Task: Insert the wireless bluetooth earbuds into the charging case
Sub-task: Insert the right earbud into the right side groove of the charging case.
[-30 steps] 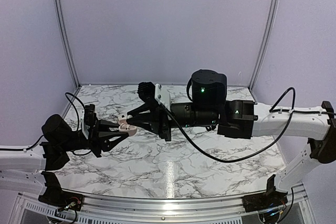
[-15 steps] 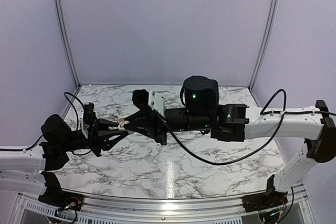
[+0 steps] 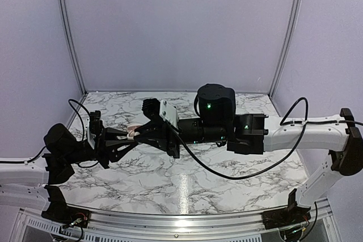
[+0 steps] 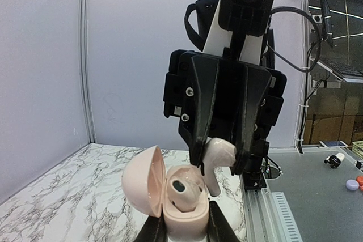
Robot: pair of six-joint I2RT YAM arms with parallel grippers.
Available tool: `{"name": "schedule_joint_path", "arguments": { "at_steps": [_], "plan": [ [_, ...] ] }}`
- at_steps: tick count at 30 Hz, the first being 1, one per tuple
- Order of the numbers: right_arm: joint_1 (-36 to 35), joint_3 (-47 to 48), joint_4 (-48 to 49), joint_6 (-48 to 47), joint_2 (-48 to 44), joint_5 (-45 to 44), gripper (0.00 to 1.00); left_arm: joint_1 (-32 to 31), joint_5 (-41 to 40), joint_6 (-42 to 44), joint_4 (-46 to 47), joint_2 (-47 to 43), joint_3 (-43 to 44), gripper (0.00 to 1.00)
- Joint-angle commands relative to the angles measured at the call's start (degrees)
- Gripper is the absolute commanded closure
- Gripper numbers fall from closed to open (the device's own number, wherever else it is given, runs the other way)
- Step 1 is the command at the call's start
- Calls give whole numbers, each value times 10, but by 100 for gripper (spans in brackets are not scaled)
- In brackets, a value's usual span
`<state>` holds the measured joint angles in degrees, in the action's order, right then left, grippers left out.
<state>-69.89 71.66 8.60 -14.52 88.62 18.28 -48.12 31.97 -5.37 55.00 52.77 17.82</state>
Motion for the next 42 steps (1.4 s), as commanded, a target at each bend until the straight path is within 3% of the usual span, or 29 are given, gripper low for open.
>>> {"name": "schedule_joint_path", "arguments": {
  "at_steps": [1,42],
  "plan": [
    [-3,11,25,14,-20,-11,92,-2,4,-1,24,-3,10,100],
    [-3,-8,52,36,9,-44,92,-3,-23,-7,24,-7,12,100]
  ]
}}
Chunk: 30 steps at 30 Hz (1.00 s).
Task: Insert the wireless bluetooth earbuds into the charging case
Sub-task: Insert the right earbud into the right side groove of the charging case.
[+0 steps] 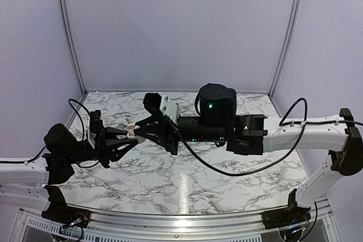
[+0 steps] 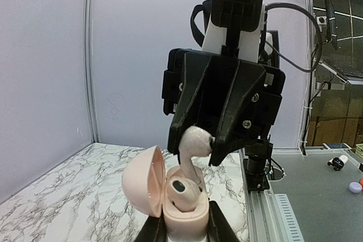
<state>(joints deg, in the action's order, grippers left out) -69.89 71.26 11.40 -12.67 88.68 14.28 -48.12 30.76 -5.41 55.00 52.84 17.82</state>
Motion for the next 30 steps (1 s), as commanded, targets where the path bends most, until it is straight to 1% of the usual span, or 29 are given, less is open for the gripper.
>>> {"name": "schedule_joint_path", "arguments": {
  "at_steps": [1,6,16,17,25,30],
  "plan": [
    [-3,-5,26,20,11,-3,92,-2,-12,-7,24,-8,12,100],
    [-3,-19,35,24,15,-3,92,-2,-18,-7,24,-12,11,100],
    [-3,-45,40,19,0,-26,88,-1,-31,-8,24,-15,8,100],
    [-3,-46,39,19,-1,-28,87,-1,-31,-8,24,-15,7,100],
    [-4,-37,25,11,-3,-27,69,-1,-20,-9,24,-7,9,100],
    [-4,-31,20,6,-13,-32,64,-1,-17,-11,24,-5,10,100]
  ]
}}
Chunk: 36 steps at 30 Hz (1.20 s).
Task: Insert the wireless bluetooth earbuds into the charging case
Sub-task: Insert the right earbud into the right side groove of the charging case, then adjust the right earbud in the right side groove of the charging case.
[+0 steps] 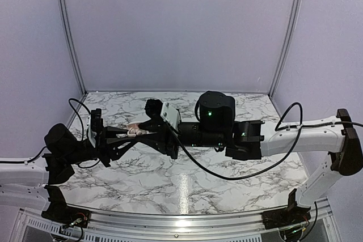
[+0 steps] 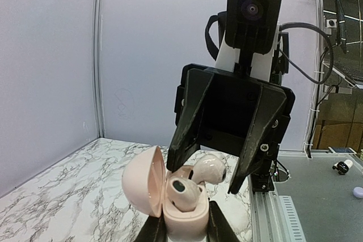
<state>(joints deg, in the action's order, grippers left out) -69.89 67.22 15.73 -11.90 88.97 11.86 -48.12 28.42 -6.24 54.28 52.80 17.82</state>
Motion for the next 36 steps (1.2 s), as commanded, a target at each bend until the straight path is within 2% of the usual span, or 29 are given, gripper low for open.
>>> {"name": "schedule_joint_path", "arguments": {
  "at_steps": [1,15,17,20,28,36],
  "plan": [
    [-3,12,-25,-3,-16,-8,64,-1,7,-2,31,-3,11,100],
    [-4,20,-37,-10,-63,-14,44,-1,14,-5,31,4,11,100],
    [-3,18,-39,-7,-66,-23,34,-1,11,-6,31,4,10,100],
    [-3,17,-39,4,-65,-42,3,-1,5,-5,31,3,10,100],
    [-7,26,-47,25,-50,-102,1,-2,2,-5,30,7,12,100],
    [-7,43,-59,26,-29,-85,2,-2,2,-4,29,6,12,100]
  ]
}}
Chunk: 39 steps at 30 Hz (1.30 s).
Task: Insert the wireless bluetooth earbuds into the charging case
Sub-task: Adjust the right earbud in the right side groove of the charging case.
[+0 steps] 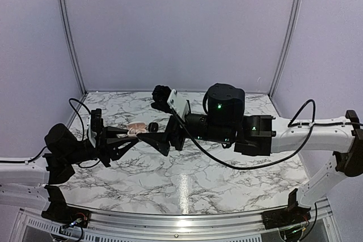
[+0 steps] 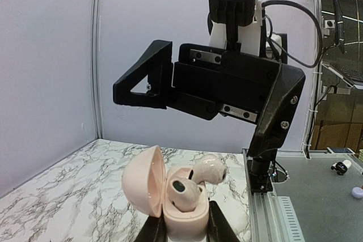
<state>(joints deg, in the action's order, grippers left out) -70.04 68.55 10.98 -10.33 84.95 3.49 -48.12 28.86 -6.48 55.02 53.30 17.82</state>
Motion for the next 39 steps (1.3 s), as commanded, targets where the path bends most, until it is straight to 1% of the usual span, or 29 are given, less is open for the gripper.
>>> {"name": "schedule_joint_path", "arguments": {
  "at_steps": [1,12,19,21,39],
  "plan": [
    [-5,31,-12,11,14,0,2,-2,-3,-2,21,1,12,100],
    [-5,36,-19,12,22,-32,1,-2,2,-2,20,1,13,100],
    [-3,34,-20,13,19,-33,1,-1,2,-1,21,2,14,100],
    [-1,33,-21,14,18,-51,2,-1,3,0,21,1,14,100],
    [15,15,-29,21,4,-44,1,-2,6,0,20,-3,12,100]
  ]
}}
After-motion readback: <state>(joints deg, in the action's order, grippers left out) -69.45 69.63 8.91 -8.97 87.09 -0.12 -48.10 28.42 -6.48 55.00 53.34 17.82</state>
